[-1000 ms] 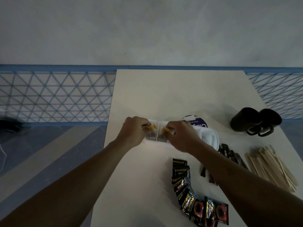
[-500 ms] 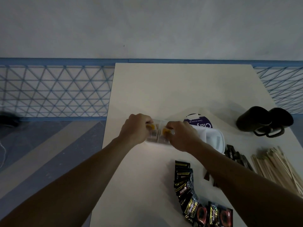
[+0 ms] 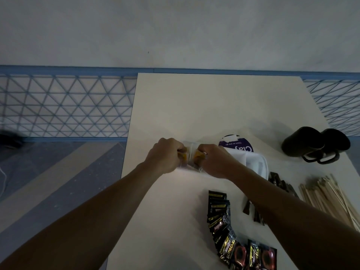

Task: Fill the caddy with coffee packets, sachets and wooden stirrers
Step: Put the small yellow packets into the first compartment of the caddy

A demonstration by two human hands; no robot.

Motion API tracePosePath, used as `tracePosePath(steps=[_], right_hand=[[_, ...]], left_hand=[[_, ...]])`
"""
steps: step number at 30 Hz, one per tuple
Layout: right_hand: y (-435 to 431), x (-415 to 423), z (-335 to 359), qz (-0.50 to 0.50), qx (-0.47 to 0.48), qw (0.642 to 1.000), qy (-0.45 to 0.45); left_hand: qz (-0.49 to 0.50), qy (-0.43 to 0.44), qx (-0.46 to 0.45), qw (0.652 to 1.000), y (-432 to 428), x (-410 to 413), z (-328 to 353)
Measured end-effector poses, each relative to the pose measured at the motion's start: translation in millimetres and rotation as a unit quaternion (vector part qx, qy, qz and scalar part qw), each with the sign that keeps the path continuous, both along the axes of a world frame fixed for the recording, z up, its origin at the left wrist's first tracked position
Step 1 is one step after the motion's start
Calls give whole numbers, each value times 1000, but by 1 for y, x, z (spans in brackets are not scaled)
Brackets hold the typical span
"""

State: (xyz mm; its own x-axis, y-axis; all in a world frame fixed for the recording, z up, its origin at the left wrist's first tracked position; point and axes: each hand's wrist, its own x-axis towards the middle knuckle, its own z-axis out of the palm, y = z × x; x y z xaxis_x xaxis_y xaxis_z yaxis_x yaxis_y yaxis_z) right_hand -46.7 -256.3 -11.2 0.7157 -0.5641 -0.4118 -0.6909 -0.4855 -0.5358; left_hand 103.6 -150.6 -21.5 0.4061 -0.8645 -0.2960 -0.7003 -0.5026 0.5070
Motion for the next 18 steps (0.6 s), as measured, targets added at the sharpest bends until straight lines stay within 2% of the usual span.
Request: tracePosePath(steps=[5, 12, 18], right_hand=[[3, -1, -7, 8, -69, 998, 10], [7, -7, -13, 20, -147, 989, -12], [13, -8, -20, 38, -160, 986, -18]], left_hand=[[21, -32, -4, 999, 2, -6, -1], [41, -28, -11, 999, 5, -11, -4], [2, -41, 31, 999, 5, -10, -1]])
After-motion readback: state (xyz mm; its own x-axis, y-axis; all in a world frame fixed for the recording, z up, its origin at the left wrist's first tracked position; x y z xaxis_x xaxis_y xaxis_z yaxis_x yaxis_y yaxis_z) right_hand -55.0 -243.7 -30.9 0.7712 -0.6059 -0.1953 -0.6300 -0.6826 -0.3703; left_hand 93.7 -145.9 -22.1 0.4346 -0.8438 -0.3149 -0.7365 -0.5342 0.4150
